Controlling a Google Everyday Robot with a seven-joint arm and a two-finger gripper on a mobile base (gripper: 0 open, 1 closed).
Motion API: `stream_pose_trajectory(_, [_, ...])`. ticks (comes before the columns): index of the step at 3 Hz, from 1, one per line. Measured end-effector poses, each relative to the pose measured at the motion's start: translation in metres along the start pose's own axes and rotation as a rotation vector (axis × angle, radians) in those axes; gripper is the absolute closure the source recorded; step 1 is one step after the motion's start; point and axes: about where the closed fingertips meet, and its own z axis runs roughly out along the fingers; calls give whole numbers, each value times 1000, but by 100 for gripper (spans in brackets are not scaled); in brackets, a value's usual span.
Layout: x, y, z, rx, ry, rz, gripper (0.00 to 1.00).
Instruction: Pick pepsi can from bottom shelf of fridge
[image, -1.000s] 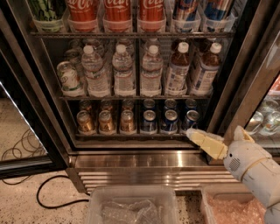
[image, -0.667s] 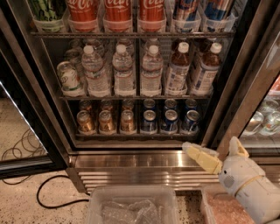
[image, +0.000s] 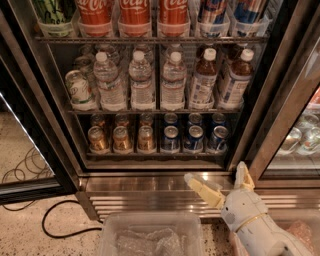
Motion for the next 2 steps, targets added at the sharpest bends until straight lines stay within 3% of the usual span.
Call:
stream_pose_trajectory(1, [4, 23, 15, -48, -103, -45, 0])
stream_pose_trajectory(2, [13, 26, 31, -47, -156, -102, 0])
